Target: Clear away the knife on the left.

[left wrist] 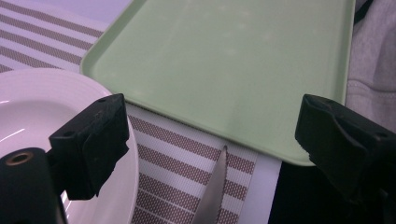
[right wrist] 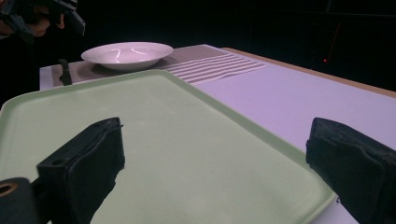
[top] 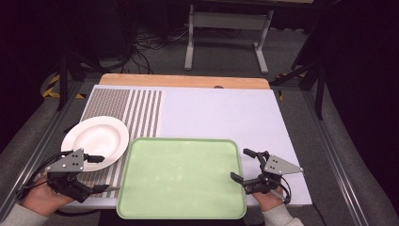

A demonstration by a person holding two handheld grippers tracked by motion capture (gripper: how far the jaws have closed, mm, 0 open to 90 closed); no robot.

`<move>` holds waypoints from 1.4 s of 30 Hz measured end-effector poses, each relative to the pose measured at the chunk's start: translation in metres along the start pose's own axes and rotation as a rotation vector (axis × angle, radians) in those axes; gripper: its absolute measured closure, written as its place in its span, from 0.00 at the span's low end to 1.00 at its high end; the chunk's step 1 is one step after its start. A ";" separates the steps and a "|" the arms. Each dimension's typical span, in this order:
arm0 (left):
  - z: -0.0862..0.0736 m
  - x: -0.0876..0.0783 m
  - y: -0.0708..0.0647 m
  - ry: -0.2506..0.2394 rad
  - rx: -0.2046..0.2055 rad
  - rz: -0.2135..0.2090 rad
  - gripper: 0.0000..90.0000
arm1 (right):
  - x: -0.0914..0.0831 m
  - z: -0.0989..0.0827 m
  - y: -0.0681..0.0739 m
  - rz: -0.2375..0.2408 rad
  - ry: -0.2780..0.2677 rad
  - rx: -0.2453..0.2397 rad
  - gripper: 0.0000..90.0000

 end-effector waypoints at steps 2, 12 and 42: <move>-0.003 -0.001 0.001 0.017 -0.004 0.000 0.11 | 0.000 0.000 0.000 -0.001 0.000 0.000 0.05; -0.017 -0.010 0.000 0.109 0.004 0.014 0.15 | 0.001 -0.001 0.000 0.004 0.004 0.004 0.05; -0.059 -0.027 0.010 0.491 0.005 -0.013 0.33 | 0.001 0.001 0.002 0.021 -0.002 0.013 0.06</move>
Point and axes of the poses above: each handheld gripper's, and its own axes: x roughly forward along the jaws, z roughly out of its top, y roughly to its left, the point moved 7 cm from there along x, roughly forward along the jaws, and after that the axes turned 13 degrees about -z, right-handed, at the moved point
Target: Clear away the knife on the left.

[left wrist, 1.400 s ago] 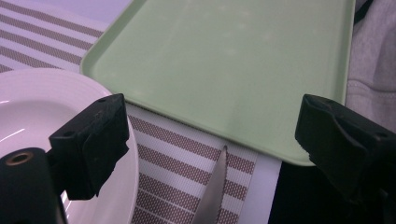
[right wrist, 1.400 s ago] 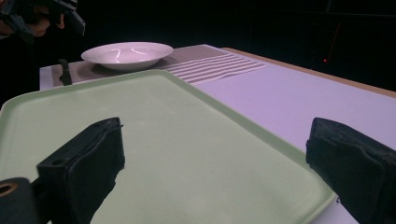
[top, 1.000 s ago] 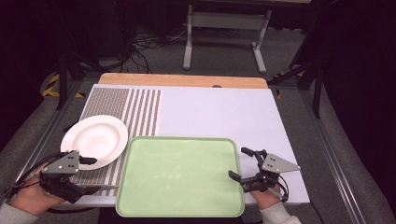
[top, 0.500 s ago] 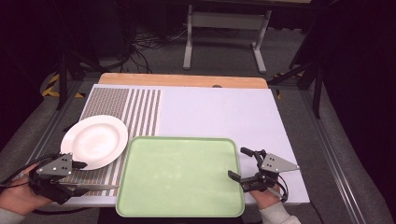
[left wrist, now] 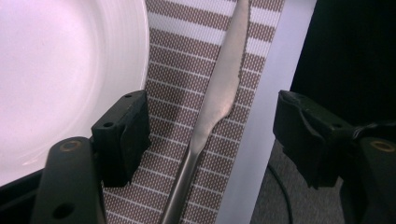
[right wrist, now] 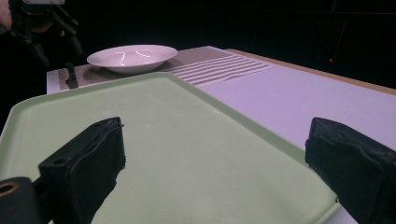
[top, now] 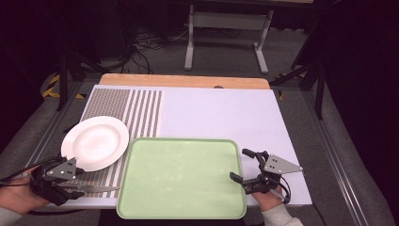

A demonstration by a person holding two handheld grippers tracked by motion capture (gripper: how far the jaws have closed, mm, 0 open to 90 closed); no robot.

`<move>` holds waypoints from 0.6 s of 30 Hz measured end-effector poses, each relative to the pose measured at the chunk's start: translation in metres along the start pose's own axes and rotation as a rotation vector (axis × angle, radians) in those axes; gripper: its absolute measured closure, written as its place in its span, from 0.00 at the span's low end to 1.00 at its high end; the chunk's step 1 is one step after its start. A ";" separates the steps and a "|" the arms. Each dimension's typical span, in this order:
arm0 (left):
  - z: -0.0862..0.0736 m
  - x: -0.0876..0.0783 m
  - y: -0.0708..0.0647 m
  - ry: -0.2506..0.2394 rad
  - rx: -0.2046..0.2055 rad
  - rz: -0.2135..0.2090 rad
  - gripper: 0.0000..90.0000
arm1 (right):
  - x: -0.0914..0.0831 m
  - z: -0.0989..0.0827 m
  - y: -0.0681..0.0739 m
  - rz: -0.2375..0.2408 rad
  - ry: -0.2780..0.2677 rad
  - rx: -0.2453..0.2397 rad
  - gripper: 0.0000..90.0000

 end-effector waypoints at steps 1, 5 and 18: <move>-0.001 0.000 0.000 0.015 0.000 -0.003 0.34 | 0.000 0.000 0.000 0.001 0.001 -0.001 0.06; -0.003 0.003 0.002 0.057 0.006 -0.013 0.37 | 0.001 -0.001 0.000 0.007 0.003 0.002 0.06; -0.014 0.009 0.013 0.212 0.029 -0.042 0.53 | -0.001 0.000 0.000 0.011 -0.006 0.004 0.06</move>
Point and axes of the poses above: each handheld gripper's, and its own axes: x roughly forward along the jaws, z roughly out of its top, y roughly to its left, the point moved 7 cm from there along x, roughly forward along the jaws, and after that the axes turned 13 degrees about -z, right-handed, at the moved point
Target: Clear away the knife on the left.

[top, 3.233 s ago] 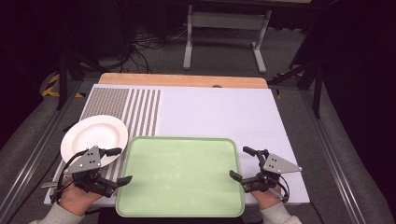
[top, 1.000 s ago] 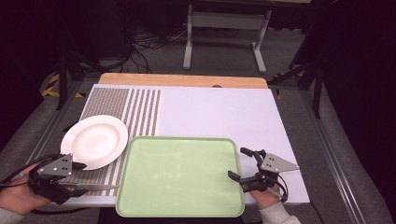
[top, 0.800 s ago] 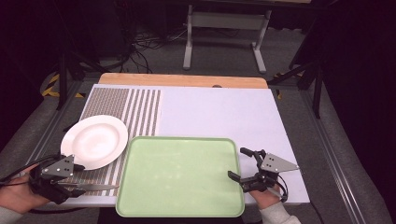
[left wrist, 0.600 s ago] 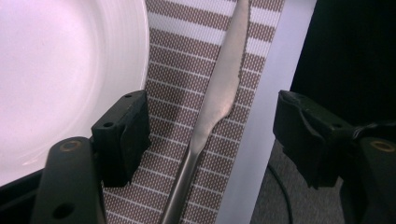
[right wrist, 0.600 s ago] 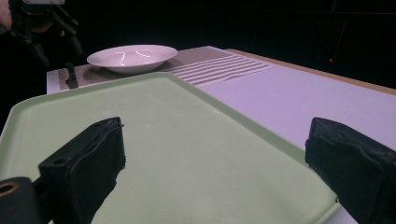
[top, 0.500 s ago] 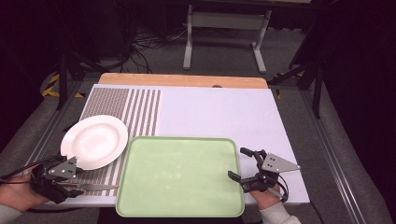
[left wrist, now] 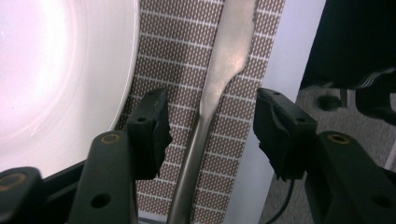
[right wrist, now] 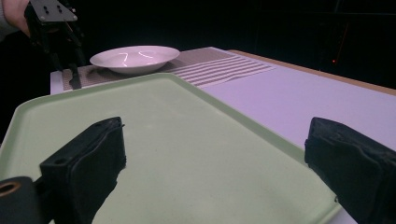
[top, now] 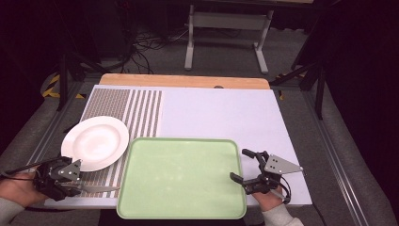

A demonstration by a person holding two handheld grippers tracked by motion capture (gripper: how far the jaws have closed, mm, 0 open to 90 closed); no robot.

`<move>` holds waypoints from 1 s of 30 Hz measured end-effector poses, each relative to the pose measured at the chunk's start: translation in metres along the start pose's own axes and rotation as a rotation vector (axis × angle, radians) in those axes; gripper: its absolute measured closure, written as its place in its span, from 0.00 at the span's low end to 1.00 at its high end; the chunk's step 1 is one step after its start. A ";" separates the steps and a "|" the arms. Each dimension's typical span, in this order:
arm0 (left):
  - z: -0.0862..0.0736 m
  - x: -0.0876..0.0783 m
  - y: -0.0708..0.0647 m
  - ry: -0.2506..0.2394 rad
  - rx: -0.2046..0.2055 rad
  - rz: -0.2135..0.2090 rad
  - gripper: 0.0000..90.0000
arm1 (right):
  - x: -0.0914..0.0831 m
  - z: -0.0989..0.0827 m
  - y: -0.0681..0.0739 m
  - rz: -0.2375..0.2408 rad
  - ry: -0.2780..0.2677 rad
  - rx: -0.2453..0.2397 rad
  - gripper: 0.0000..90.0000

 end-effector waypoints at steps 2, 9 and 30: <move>-0.001 0.001 0.001 0.013 0.008 0.000 0.55 | 0.000 0.000 0.000 0.000 -0.001 0.000 0.06; -0.005 0.005 0.004 0.087 0.042 0.004 0.64 | 0.000 0.000 0.000 0.004 -0.001 -0.001 0.06; -0.008 0.011 0.008 0.233 0.199 0.006 0.88 | -0.009 0.000 -0.004 -0.010 -0.022 0.031 0.07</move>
Point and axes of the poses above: each handheld gripper's, and its own axes: x roughly forward along the jaws, z roughly out of its top, y roughly to its left, the point moved 7 cm from there along x, roughly forward along the jaws, and after that the axes turned 13 degrees about -z, right-handed, at the moved point
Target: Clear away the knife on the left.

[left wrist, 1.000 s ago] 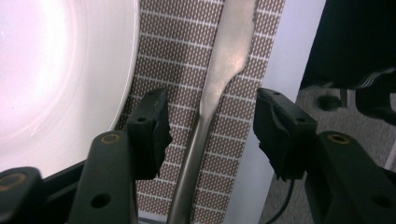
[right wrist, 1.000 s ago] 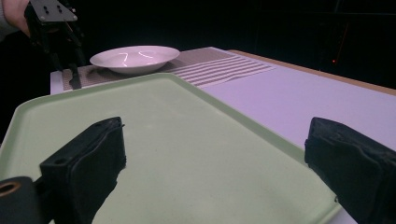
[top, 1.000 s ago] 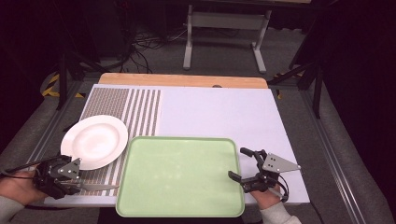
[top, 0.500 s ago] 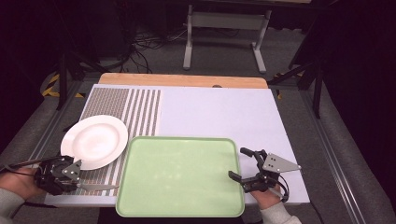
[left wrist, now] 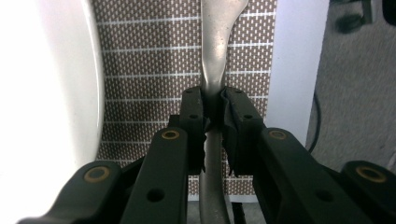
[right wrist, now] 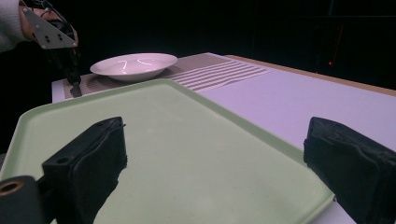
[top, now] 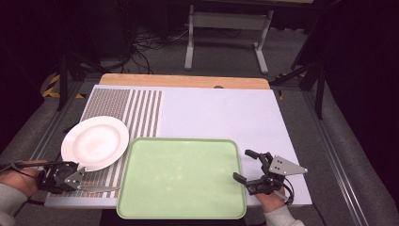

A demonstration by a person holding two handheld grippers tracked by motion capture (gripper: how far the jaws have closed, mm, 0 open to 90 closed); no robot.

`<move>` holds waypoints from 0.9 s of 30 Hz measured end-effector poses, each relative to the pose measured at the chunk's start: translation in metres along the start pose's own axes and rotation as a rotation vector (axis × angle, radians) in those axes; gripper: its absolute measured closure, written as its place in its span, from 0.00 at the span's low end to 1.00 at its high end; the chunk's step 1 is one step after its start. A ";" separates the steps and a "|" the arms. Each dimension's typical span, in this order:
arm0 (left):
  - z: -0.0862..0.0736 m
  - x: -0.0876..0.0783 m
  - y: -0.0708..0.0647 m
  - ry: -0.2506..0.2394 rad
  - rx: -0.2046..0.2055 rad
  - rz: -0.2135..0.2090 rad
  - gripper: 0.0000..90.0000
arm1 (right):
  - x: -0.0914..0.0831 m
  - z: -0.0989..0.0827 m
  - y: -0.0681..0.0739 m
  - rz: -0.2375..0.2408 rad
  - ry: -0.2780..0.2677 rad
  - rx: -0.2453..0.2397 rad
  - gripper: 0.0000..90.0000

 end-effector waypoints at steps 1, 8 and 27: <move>0.000 0.000 0.000 0.000 0.000 0.000 0.89 | 0.000 0.000 0.000 0.000 0.000 0.000 0.07; 0.002 0.001 0.000 0.013 0.010 0.002 0.89 | -0.001 0.000 0.000 0.002 0.000 0.006 0.07; 0.001 -0.002 -0.002 0.043 -0.044 0.011 0.89 | -0.001 0.000 -0.001 0.005 -0.003 0.012 0.07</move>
Point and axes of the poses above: each handheld gripper's, and its own axes: x roughly forward along the jaws, z roughly out of its top, y roughly to its left, the point moved 7 cm from there along x, roughly forward along the jaws, and after that the axes turned 13 degrees about -z, right-handed, at the moved point
